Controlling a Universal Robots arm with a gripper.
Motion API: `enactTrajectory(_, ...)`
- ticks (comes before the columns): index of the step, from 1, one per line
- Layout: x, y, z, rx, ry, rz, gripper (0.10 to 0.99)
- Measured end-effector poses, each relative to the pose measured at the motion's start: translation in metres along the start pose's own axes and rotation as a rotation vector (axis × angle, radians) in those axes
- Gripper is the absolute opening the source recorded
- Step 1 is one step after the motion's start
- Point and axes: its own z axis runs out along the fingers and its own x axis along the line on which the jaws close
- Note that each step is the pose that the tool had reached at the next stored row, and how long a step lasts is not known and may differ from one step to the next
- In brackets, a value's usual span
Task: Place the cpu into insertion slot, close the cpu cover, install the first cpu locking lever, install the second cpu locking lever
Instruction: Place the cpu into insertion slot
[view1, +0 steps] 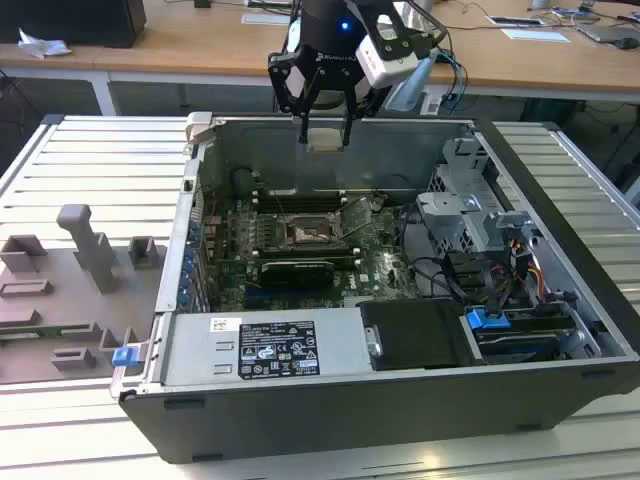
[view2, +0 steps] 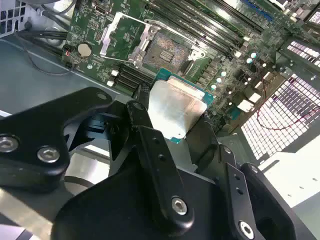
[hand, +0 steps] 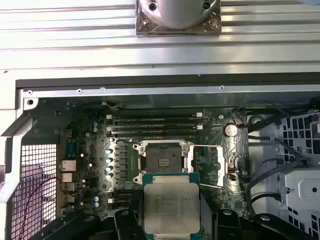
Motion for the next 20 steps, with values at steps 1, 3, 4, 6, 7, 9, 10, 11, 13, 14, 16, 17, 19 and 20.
enactTrajectory(1,0.0000,0.0000,0.0000,0.000,-0.0001,0.001,0.541)
enactTrajectory(3,0.0000,0.0000,0.0000,0.000,-0.0023,0.025,0.541)
enactTrajectory(4,0.0000,0.0000,0.0001,-0.001,-0.0030,0.033,0.541)
enactTrajectory(6,0.0000,0.0000,0.0001,-0.001,-0.0042,0.047,0.541)
enactTrajectory(7,0.0000,0.0000,0.0001,-0.001,-0.0048,0.053,0.541)
enactTrajectory(9,0.0000,0.0000,0.0001,-0.001,-0.0055,0.062,0.541)
enactTrajectory(10,0.0000,0.0000,0.0001,-0.001,-0.0065,0.073,0.541)
enactTrajectory(11,0.0000,0.0000,0.0001,-0.001,-0.0070,0.078,0.541)
enactTrajectory(13,0.0000,0.0000,0.0001,-0.002,-0.0078,0.086,0.541)
enactTrajectory(14,0.0000,0.0000,0.0001,-0.002,-0.0083,0.092,0.541)
enactTrajectory(16,0.0000,0.0000,0.0001,-0.002,-0.0088,0.098,0.541)
enactTrajectory(17,0.0000,0.0000,0.0001,-0.002,-0.0091,0.102,0.541)
enactTrajectory(19,0.0000,0.0000,0.0001,-0.002,-0.0097,0.108,0.541)
enactTrajectory(20,0.0000,0.0000,0.0001,-0.002,-0.0099,0.110,0.541)
